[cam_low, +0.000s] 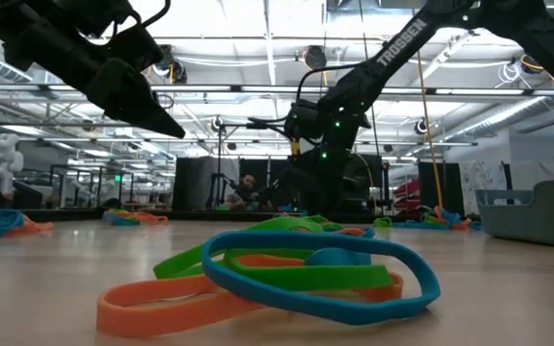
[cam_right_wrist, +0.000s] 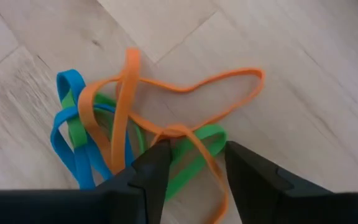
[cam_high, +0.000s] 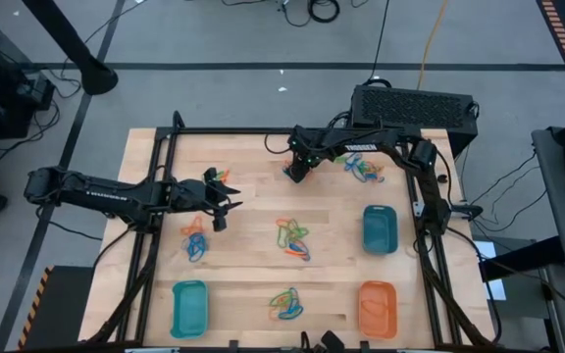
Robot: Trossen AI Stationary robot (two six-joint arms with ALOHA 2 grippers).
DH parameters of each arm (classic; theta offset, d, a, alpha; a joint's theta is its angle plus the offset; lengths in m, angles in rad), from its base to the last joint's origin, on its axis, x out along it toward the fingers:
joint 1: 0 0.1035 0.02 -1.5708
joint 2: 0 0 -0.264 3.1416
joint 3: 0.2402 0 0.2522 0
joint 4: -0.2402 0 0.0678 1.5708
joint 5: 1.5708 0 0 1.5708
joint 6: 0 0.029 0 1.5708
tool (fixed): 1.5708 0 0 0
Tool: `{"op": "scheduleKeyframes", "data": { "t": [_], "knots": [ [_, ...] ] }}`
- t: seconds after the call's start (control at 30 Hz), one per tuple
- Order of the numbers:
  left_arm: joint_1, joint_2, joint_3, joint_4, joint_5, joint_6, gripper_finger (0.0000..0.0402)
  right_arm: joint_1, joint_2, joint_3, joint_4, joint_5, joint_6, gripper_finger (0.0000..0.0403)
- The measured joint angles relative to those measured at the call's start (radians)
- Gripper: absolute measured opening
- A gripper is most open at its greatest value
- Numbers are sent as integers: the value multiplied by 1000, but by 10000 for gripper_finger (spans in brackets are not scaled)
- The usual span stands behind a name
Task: Sort rubber bands into baskets
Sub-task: Put the orange rubber band into the orange bin
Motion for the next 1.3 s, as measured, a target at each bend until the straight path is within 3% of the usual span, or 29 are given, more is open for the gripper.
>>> {"op": "scheduleKeyframes", "data": {
  "t": [0.2,0.43,1.2,1.3],
  "knots": [
    [0,0,0,1,0,0,164,0,-12,-3,1,0,0,104],
    [0,0,0,1,0,1,164,-1,-52,-8,-6,31,-8,9],
    [0,0,0,1,0,2,164,71,-257,-4,-8,17,-10,1],
    [0,0,0,1,0,1,164,86,-238,-4,-12,-51,0,0]
  ]
}}
